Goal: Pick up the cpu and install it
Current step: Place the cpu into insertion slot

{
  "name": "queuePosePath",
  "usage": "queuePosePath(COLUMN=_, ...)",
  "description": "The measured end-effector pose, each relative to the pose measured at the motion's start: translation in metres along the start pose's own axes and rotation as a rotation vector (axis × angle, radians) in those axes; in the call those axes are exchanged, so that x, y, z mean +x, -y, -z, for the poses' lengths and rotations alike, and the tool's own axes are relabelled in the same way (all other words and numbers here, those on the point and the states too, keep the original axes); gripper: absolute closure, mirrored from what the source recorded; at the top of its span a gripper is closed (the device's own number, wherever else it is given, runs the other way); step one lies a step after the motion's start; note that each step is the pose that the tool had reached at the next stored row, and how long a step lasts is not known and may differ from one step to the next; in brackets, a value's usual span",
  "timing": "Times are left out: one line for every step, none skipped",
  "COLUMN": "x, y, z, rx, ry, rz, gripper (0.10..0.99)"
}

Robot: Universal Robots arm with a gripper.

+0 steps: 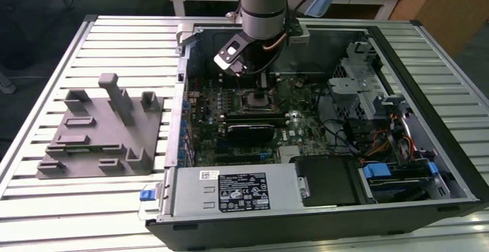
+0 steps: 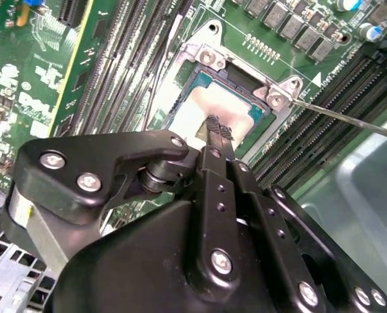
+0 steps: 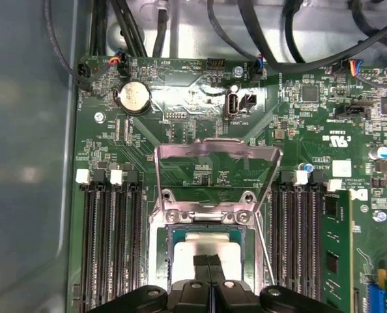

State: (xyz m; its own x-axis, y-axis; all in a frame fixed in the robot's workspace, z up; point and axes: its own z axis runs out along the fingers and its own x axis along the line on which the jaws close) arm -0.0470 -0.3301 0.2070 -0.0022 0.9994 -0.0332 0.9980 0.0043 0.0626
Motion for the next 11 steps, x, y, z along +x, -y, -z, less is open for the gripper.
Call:
queuePosePath(x=-0.0001, y=-0.0001, z=0.0024, rx=0.000, ry=0.0002, rz=0.000, gripper=0.980)
queuePosePath(x=-0.0002, y=-0.0003, z=0.0049, rx=0.000, ry=0.0001, rz=0.000, gripper=0.980)
queuePosePath(x=-0.0003, y=-0.0005, z=0.0072, rx=0.000, ry=0.0001, rz=0.000, gripper=0.980)
queuePosePath(x=-0.0004, y=-0.0006, z=0.0100, rx=0.000, ry=0.0002, rz=0.000, gripper=0.980)
queuePosePath(x=-0.0005, y=-0.0008, z=0.0127, rx=0.000, ry=0.0002, rz=0.000, gripper=0.980)
queuePosePath(x=-0.0006, y=-0.0010, z=0.0156, rx=0.000, ry=0.0002, rz=0.000, gripper=0.980)
queuePosePath(x=-0.0007, y=-0.0011, z=0.0184, rx=0.000, ry=0.0001, rz=0.000, gripper=0.980)
queuePosePath(x=-0.0007, y=-0.0013, z=0.0214, rx=0.000, ry=-0.0001, rz=0.000, gripper=0.980)
queuePosePath(x=-0.0009, y=-0.0015, z=0.0248, rx=0.000, ry=0.0003, rz=0.000, gripper=0.980)
queuePosePath(x=-0.0009, y=-0.0017, z=0.0279, rx=0.000, ry=0.0001, rz=0.000, gripper=0.980)
queuePosePath(x=-0.0011, y=-0.0019, z=0.0310, rx=0.000, ry=0.0001, rz=0.000, gripper=0.980)
